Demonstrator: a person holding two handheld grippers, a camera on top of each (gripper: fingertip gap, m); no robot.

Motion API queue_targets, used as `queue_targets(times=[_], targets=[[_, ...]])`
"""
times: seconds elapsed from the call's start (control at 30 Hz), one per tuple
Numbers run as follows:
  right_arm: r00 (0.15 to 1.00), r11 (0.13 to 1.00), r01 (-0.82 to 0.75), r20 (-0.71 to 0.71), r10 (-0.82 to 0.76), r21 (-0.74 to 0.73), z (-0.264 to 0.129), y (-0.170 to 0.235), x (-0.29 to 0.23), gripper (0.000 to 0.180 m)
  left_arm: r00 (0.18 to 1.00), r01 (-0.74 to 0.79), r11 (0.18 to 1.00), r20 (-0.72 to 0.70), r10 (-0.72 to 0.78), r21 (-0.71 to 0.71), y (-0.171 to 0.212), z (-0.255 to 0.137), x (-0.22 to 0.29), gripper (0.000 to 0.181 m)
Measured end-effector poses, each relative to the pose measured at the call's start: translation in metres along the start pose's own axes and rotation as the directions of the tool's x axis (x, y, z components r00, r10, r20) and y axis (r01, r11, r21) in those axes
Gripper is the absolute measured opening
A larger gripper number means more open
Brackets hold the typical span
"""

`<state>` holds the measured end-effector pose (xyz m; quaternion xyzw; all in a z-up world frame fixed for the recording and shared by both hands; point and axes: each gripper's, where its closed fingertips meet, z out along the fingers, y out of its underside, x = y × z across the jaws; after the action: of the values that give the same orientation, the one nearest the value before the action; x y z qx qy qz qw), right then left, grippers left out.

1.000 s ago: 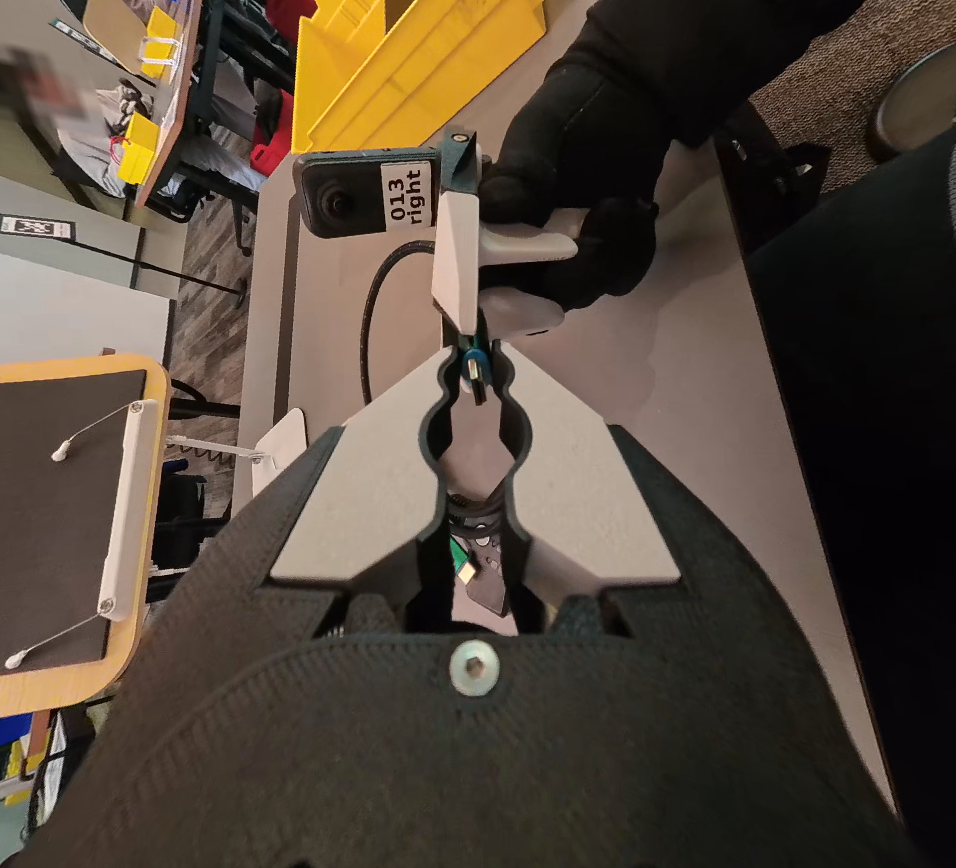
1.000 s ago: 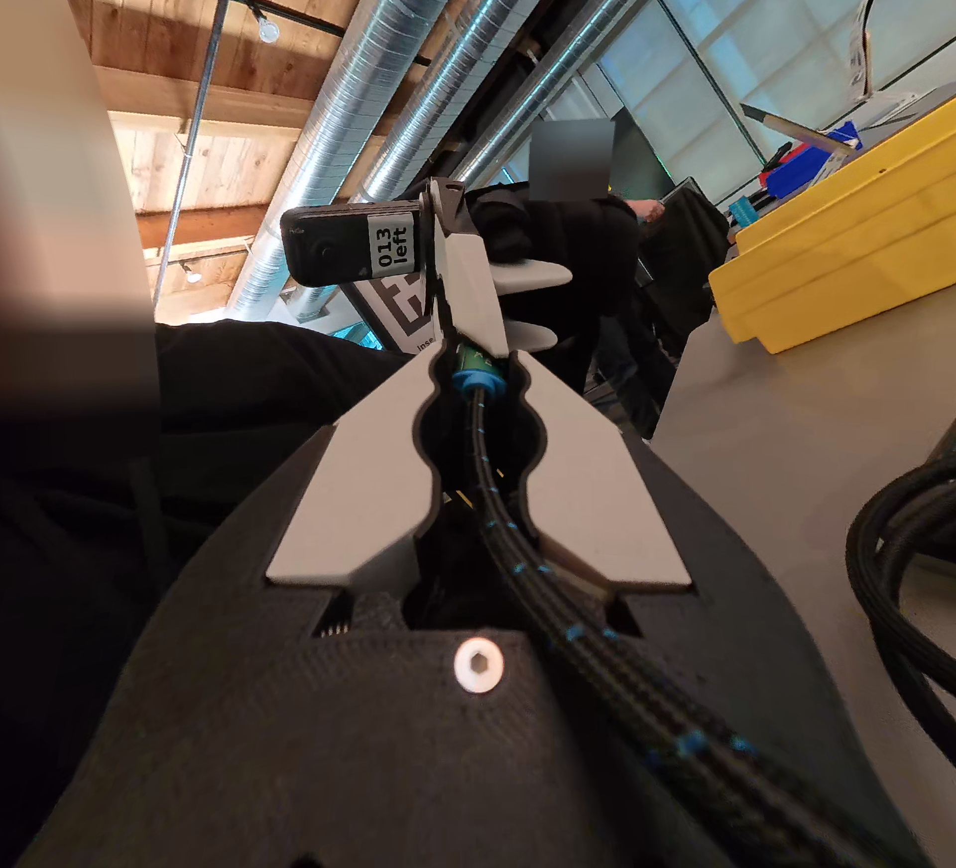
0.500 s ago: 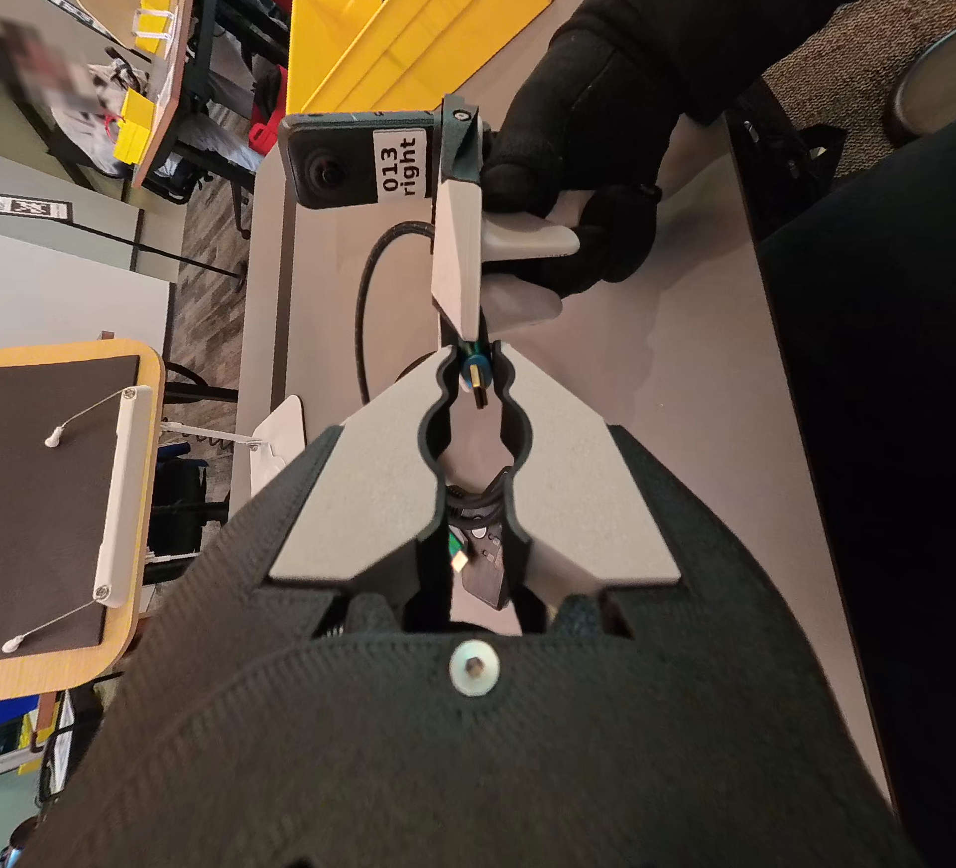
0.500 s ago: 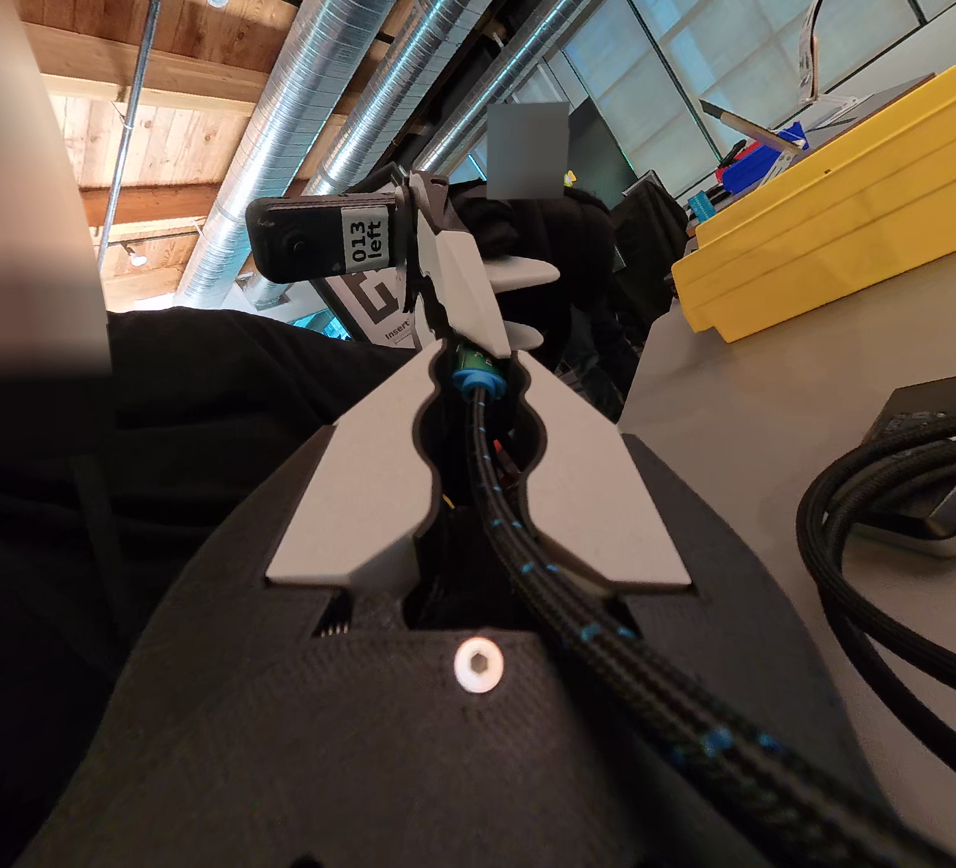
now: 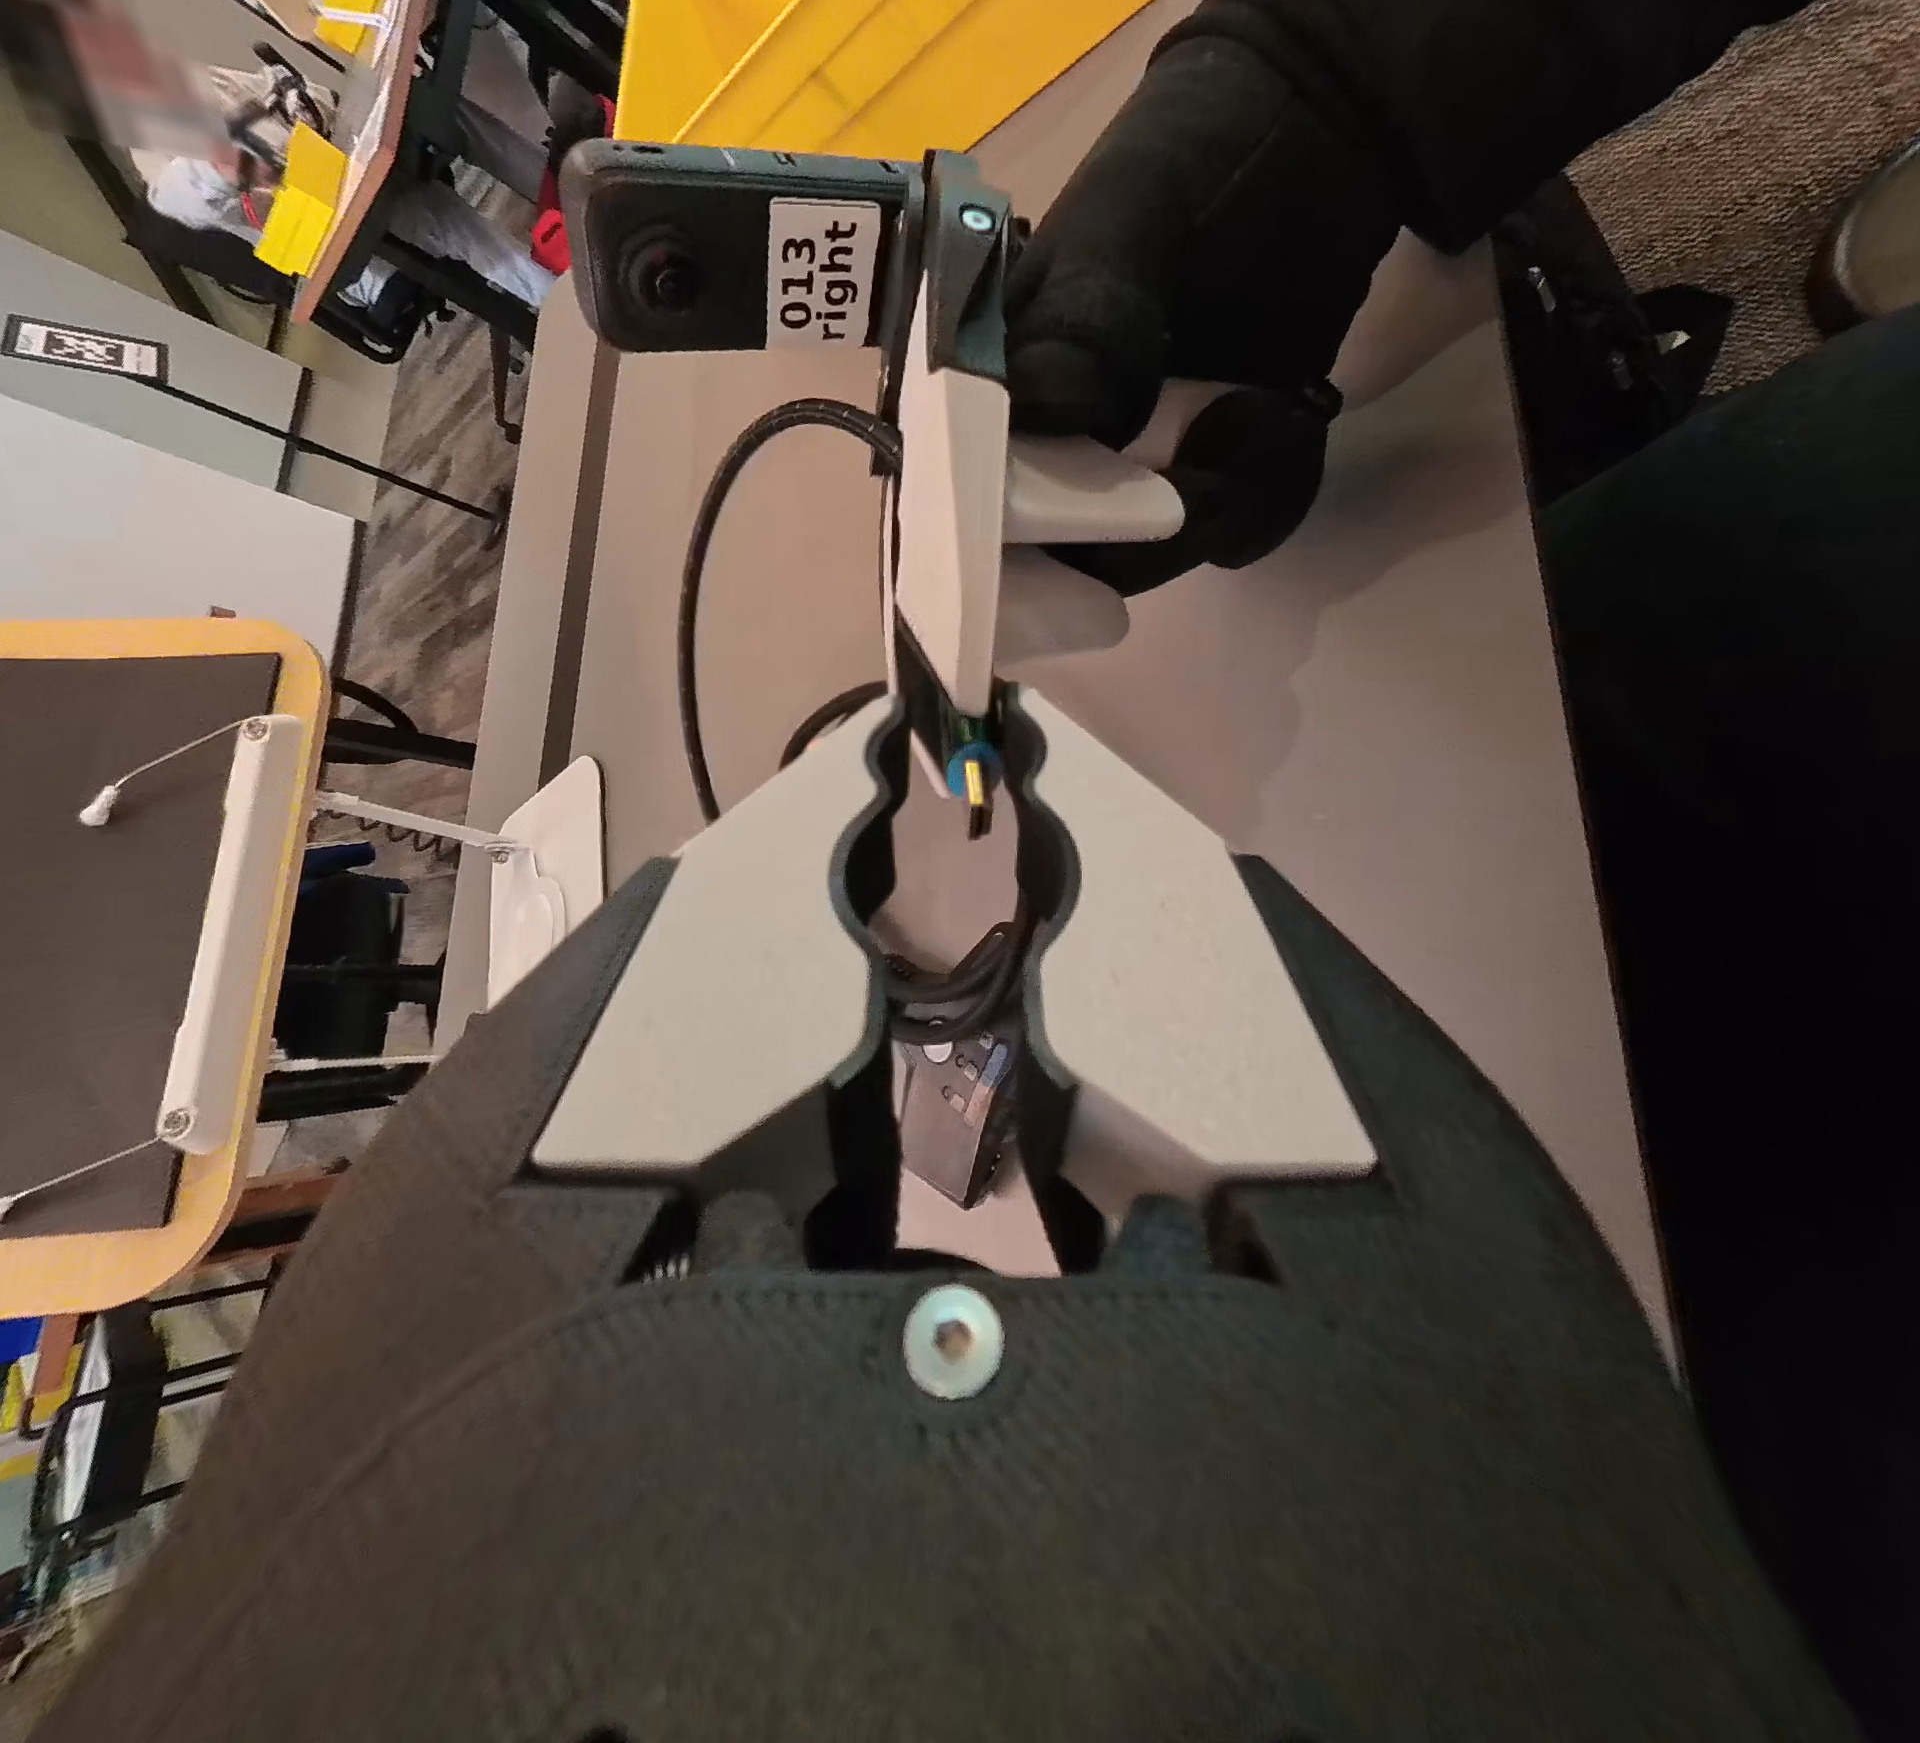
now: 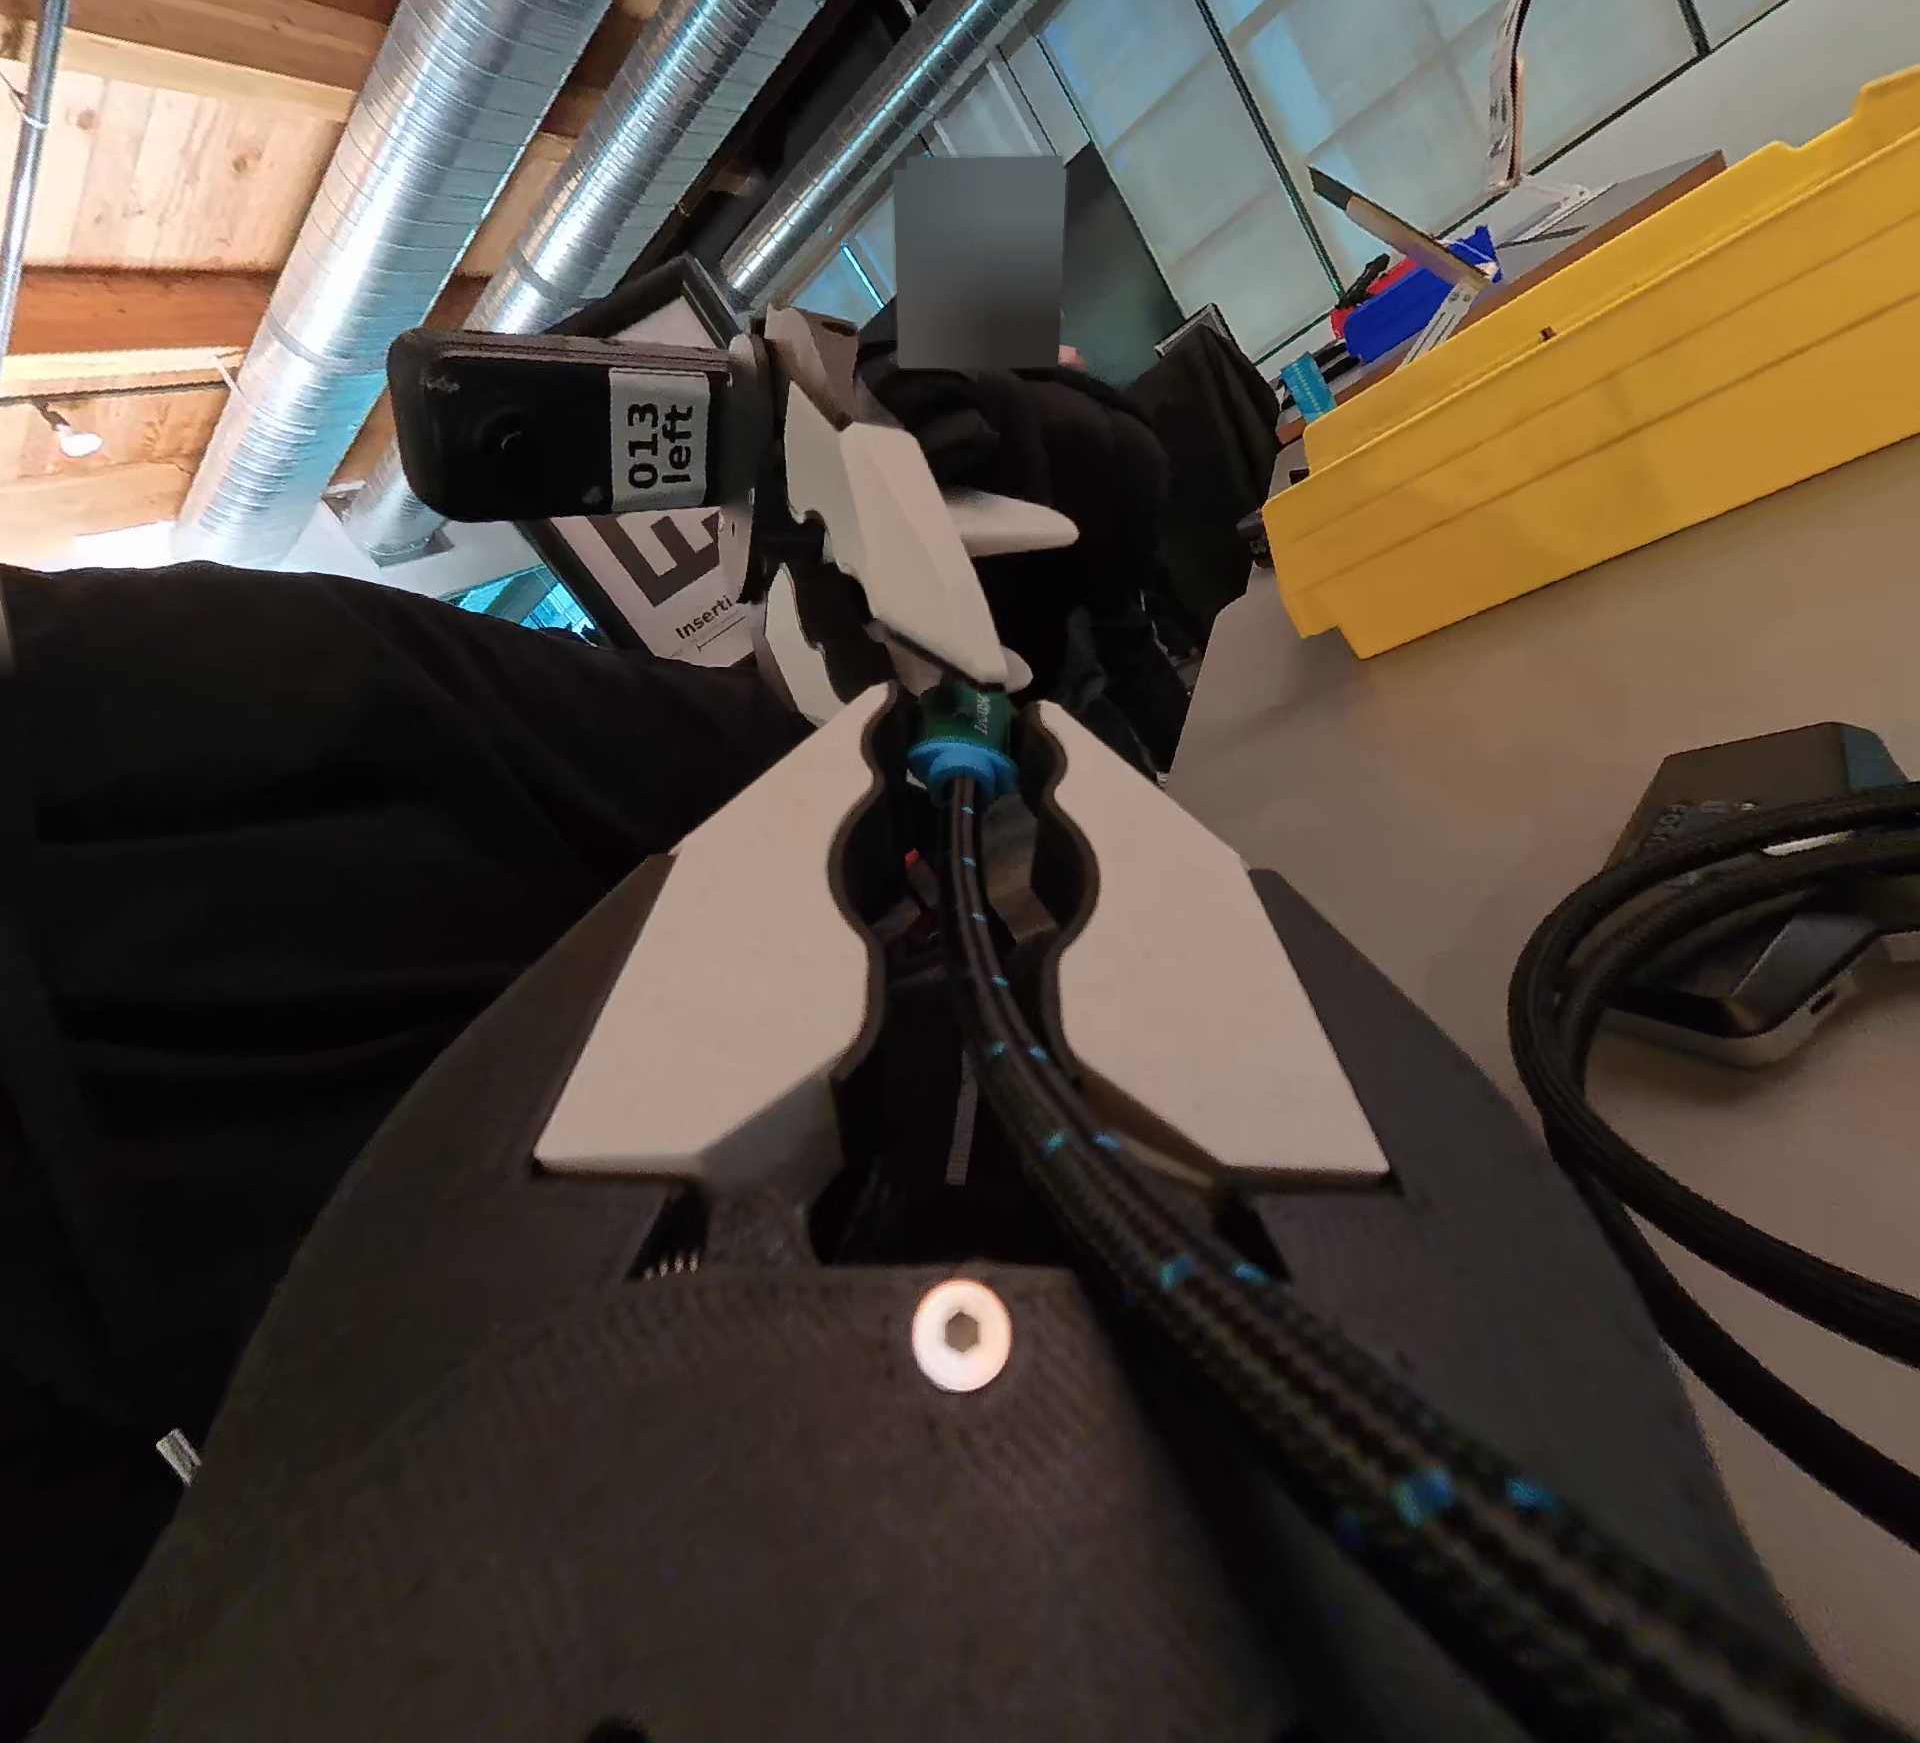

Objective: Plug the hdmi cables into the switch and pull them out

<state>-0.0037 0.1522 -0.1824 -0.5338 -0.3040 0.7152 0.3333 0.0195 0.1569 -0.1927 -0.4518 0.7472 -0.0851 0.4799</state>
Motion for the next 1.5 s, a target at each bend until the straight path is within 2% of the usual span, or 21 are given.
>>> queue_targets(times=[0.03,0.33,0.4,0.53,0.87,1.13,1.43,1.5], targets=[[1.0,1.0,-0.001,-0.003,0.001,0.004,0.0,0.0,0.001,0.019,1.0,-0.005,1.0,0.001,0.005,-0.004,0.001,0.001,0.001,0.01],[0.999,0.999,0.036,-0.004,-0.036,0.023,0.0,-0.006,-0.005,0.019,0.989,-0.108,0.993,0.093,0.112,-0.049,-0.005,-0.003,-0.004,0.009],[1.0,0.999,0.031,-0.006,-0.031,0.014,0.0,-0.004,-0.004,0.026,0.987,-0.117,0.992,0.104,0.122,-0.046,-0.007,-0.005,-0.005,0.008],[0.999,0.999,0.032,0.028,-0.033,0.02,-0.001,-0.005,-0.01,0.019,0.984,-0.135,0.989,0.113,0.14,-0.051,-0.009,-0.008,-0.005,0.008],[0.999,0.999,0.019,0.047,-0.021,0.038,-0.004,-0.008,-0.013,0.017,0.98,-0.149,0.987,0.121,0.155,-0.06,-0.011,-0.01,-0.006,0.008],[0.997,0.997,0.08,-0.016,-0.08,0.005,-0.006,-0.005,-0.006,0.017,0.988,-0.111,0.993,0.104,0.115,-0.045,-0.006,-0.006,-0.006,0.009],[0.966,0.974,0.208,-0.139,-0.219,-0.088,-0.007,0.003,0.008,0.017,0.998,0.004,1.0,0.056,-0.004,-0.004,0.006,-0.017,-0.015,0.037],[0.963,0.973,0.215,-0.147,-0.226,-0.087,-0.008,0.002,0.01,0.017,0.999,0.034,0.999,0.035,-0.034,-0.005,0.012,-0.02,-0.017,0.037]])
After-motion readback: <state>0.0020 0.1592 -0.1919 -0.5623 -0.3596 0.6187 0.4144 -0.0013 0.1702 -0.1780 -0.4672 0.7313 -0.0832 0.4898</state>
